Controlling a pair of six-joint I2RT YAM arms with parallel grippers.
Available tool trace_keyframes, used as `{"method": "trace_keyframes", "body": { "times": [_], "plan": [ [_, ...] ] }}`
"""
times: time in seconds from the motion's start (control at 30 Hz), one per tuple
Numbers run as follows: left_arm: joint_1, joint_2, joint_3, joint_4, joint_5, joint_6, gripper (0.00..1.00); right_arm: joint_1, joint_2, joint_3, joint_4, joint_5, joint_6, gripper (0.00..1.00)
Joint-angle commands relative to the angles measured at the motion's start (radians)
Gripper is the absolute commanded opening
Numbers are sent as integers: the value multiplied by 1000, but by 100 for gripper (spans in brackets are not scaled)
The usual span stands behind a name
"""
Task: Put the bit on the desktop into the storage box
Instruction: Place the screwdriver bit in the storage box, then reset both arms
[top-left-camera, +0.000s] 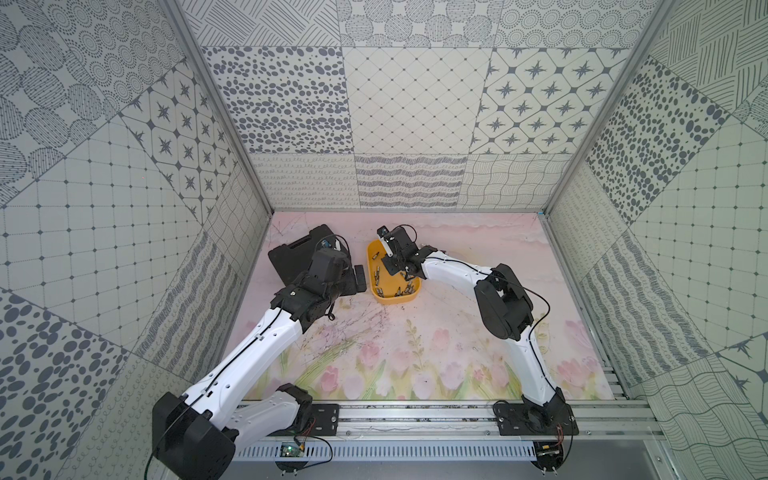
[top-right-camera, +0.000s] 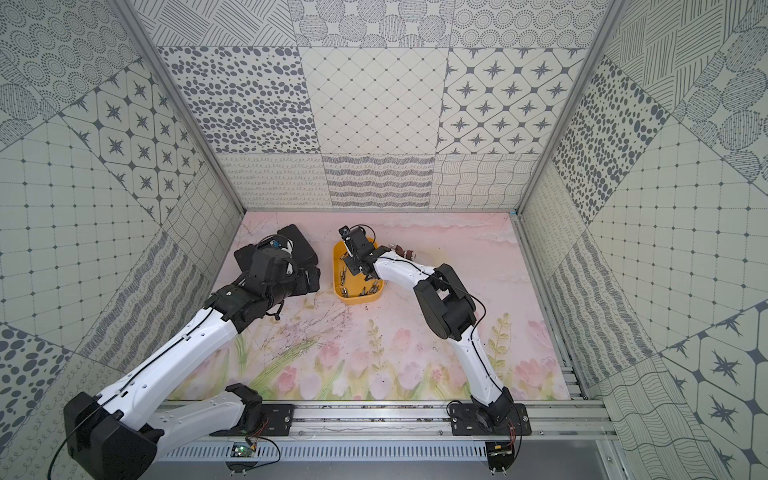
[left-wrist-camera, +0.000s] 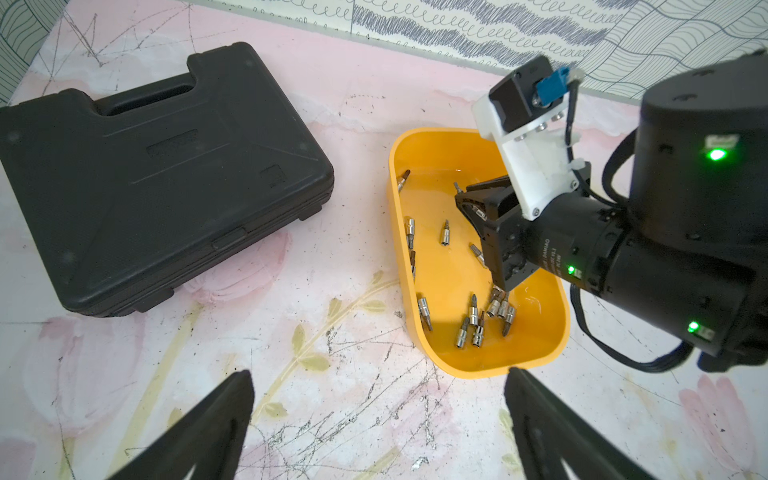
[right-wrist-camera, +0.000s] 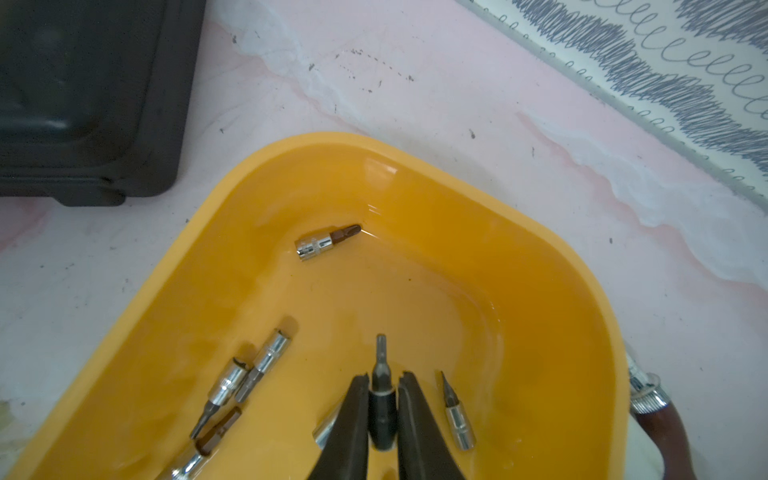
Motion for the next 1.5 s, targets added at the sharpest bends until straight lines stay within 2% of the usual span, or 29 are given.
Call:
{"method": "trace_keyframes", "body": {
  "times": [0.0, 0.3, 0.53, 0.9, 1.3, 1.47],
  "plan": [
    [5, 5, 0, 23, 11, -5, 99, -4, 16, 24, 0, 18, -11, 24],
    [7, -7, -5, 24, 1, -17, 99, -5, -108, -39, -9, -15, -26, 48],
    [7, -34, -38, 67, -53, -60, 99, -4, -299, -159, 3, -53, -24, 56],
    [7, -178, -166, 135, -193, -127, 99, -7, -706, -489, 104, 46, -28, 69],
    [9, -247, -227, 164, -303, -144, 99, -83, -1151, -840, 182, 166, 36, 96],
    [8, -266, -249, 188, -340, -140, 99, -141, -1315, -968, 183, 238, 41, 97]
  ]
}}
